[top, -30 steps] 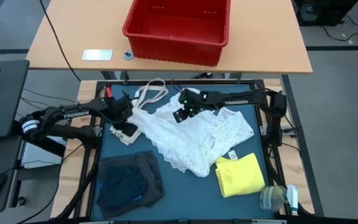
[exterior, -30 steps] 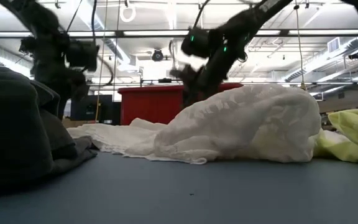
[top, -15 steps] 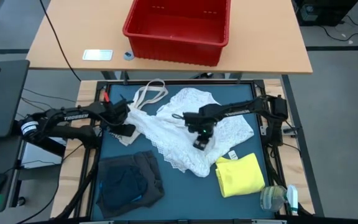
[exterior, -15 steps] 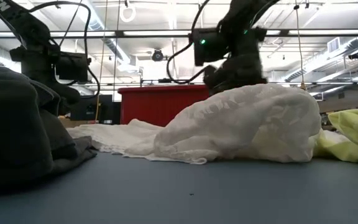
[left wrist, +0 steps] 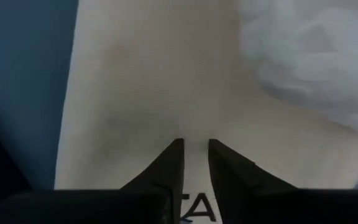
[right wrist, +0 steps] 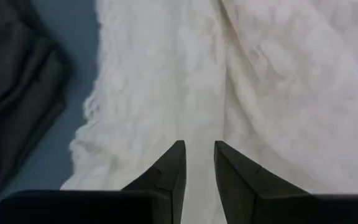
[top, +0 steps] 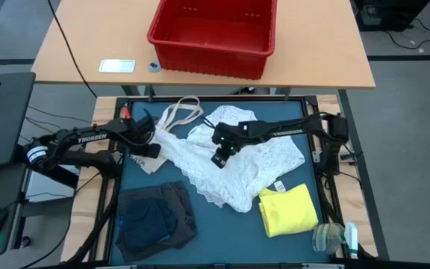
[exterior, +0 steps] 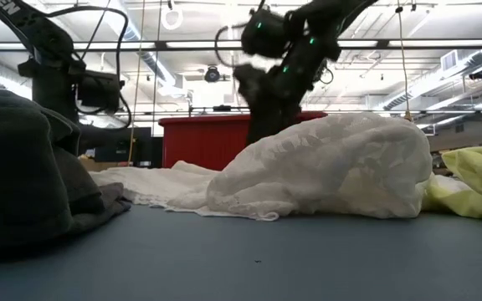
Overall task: Fold laundry
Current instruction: Fold the white shirt
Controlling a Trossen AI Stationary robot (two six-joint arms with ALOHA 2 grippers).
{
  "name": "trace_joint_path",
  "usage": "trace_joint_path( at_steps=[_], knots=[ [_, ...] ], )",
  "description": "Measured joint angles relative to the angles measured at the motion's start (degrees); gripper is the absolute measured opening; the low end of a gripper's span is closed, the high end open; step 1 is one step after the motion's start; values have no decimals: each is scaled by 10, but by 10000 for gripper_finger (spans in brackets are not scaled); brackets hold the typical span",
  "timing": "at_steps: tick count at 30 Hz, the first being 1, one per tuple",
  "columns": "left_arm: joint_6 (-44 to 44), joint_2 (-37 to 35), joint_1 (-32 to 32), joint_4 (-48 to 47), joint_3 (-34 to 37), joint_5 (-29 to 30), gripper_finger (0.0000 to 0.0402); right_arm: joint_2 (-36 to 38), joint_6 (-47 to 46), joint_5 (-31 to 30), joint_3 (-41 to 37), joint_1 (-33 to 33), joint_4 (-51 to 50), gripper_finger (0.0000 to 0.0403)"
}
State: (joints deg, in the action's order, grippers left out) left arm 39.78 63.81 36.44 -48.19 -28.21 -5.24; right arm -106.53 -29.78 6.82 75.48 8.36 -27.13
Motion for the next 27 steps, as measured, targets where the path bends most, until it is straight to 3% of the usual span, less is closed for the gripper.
trace_joint_path(
  at_steps=[6, 12, 16, 23, 27],
  knots=[
    [12, -2, 5, -6, 15, -4, 57, -60, 12, -4, -1, -15, -32, 83],
    [62, -1, 5, -13, 16, 1, 43, -62, 103, 21, -18, -72, -197, 62],
    [74, -2, 5, -14, 16, 4, 32, -5, 131, 34, -82, -124, -240, 55],
    [71, -39, -5, -8, -27, -43, 22, 156, 71, 66, -175, -167, -233, 56],
    [20, -54, -33, 87, -100, -55, 22, 254, 29, -4, -200, -147, -187, 53]
  ],
)
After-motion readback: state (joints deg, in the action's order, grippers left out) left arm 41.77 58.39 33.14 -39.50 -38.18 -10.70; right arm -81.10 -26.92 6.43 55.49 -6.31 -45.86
